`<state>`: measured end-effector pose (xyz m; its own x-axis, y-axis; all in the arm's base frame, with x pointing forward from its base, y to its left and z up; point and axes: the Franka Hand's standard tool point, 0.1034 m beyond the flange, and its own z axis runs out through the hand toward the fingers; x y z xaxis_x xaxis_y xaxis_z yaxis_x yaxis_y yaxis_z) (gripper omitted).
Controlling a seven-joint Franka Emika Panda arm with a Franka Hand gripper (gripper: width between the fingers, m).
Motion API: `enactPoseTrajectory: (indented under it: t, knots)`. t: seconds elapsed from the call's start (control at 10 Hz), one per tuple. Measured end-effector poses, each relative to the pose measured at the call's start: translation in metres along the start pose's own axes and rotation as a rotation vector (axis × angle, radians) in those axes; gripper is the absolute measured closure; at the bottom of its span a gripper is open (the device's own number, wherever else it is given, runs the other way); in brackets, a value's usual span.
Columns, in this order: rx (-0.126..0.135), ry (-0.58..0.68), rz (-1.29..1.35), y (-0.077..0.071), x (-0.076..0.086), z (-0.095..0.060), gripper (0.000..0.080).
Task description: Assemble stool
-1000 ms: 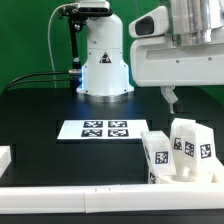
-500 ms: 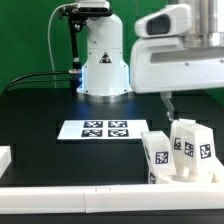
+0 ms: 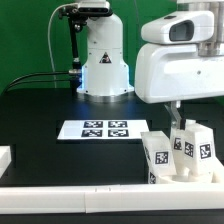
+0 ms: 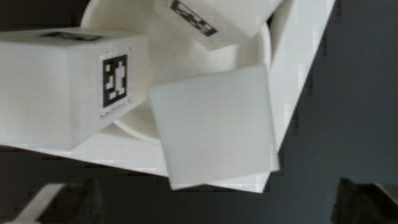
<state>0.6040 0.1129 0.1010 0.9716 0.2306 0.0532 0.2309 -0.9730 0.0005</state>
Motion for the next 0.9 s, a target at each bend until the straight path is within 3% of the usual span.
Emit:
enactPoseTrajectory:
  t: [0.2,0.4,0.5,0.6,0.7,0.9]
  knots:
    - [-0.011,0.010,0.007,-0.005,0.000,0.020,0.0150]
    - [-0.011,0.008,0.028,-0.005,-0.001,0.021,0.0150]
    - [-0.011,0.008,0.058,-0.005,-0.001,0.021,0.0285]
    - [-0.010,0.009,0.091,-0.005,-0.001,0.021,0.0285]
    - [-0.010,0.009,0.172,-0.005,-0.001,0.021,0.0424]
    - [-0.009,0.008,0.273,0.000,-0.001,0.021,0.0460]
